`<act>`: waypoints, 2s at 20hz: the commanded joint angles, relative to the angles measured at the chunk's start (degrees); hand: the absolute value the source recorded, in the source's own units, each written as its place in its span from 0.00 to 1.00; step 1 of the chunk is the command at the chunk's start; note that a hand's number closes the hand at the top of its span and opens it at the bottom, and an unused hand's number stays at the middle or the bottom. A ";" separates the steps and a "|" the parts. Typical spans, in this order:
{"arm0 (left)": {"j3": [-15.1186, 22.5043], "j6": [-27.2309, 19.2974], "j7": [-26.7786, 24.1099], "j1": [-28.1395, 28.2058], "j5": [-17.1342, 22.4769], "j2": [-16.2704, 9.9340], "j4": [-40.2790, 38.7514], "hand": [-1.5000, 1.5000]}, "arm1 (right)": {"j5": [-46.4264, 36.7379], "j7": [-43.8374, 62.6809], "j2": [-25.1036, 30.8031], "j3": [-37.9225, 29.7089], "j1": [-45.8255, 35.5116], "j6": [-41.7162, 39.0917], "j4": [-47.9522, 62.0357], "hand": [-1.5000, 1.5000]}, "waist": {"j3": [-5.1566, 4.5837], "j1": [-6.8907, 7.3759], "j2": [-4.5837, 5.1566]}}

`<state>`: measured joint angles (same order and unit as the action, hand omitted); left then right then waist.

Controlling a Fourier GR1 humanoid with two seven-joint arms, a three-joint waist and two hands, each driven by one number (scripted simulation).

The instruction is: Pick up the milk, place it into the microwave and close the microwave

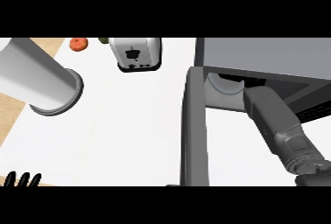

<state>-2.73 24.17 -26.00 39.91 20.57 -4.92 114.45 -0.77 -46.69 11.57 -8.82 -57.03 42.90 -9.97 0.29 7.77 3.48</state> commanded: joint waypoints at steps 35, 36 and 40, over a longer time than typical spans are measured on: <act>-0.61 0.31 0.00 -4.62 -2.19 -1.12 -3.25 0.00 | -11.23 12.40 -5.66 7.77 -2.47 -0.52 5.92 0.00 | 0.19 1.37 0.20; -1.50 -0.41 0.57 -5.85 -1.26 -1.23 -2.55 0.00 | -10.77 12.13 -6.71 7.28 -3.02 -0.72 5.32 0.00 | 0.21 1.18 0.24; -0.07 0.08 0.18 -4.72 -2.06 -0.58 -2.14 0.00 | -7.72 8.43 -5.97 4.06 -1.02 -5.77 3.30 0.00 | 0.24 -0.31 -0.22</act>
<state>-3.49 24.13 -25.83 34.78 18.80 -5.85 111.71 -12.07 -36.04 6.81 -1.38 -58.42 42.34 -3.98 0.37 8.19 4.06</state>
